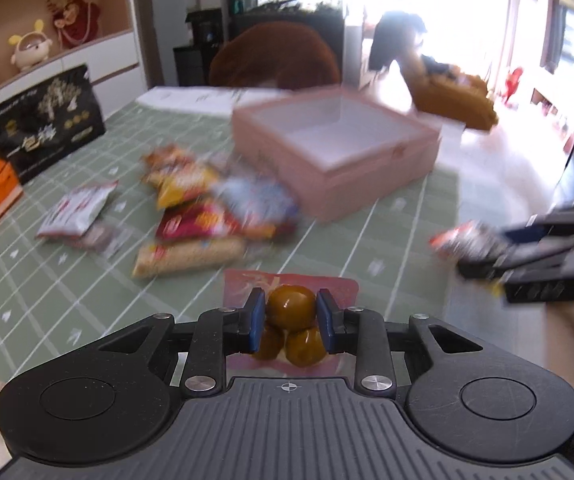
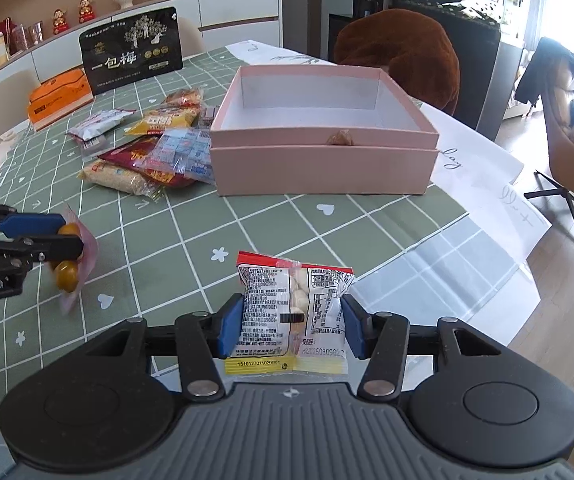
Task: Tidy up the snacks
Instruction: 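Drop the egg tray into the pink box with the left while the right drops the peanut packet in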
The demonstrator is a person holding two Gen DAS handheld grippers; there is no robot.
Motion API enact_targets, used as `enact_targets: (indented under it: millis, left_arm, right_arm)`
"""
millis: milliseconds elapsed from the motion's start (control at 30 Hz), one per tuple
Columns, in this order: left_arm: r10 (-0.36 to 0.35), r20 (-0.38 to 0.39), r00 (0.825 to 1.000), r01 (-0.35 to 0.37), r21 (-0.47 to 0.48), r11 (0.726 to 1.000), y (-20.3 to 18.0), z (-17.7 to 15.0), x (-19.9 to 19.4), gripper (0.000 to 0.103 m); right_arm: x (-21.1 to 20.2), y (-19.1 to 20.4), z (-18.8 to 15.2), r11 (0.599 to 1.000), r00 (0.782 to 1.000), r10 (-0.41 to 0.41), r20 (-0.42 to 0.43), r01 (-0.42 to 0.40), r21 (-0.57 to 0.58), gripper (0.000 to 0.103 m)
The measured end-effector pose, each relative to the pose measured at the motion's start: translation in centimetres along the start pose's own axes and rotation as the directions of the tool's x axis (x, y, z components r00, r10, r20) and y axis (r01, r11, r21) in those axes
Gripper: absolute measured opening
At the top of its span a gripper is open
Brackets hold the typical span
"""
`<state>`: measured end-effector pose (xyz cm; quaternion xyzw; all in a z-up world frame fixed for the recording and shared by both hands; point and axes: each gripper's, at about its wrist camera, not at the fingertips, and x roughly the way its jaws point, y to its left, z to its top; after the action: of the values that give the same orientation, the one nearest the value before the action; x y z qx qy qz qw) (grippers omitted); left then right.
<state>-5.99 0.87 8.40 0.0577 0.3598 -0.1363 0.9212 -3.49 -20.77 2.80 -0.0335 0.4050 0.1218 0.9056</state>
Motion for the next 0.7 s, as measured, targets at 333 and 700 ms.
enact_targets:
  millis: [333, 700]
  left_arm:
    - [-0.131, 0.258, 0.957, 0.133, 0.008, 0.991, -0.4, 17.7, 4.2, 0.033]
    - [-0.083, 0.158, 0.984, 0.147, -0.455, 0.878, 8.2, 10.8, 9.4, 0.030]
  right_arm:
    - [-2.2, -1.8, 3.5, 0.999, 0.997, -0.008, 0.074, 0.004, 0.046, 0.051]
    - [-1.2, -1.9, 10.3, 0.999, 0.991, -0.053, 0.120, 0.052, 0.005, 0.051]
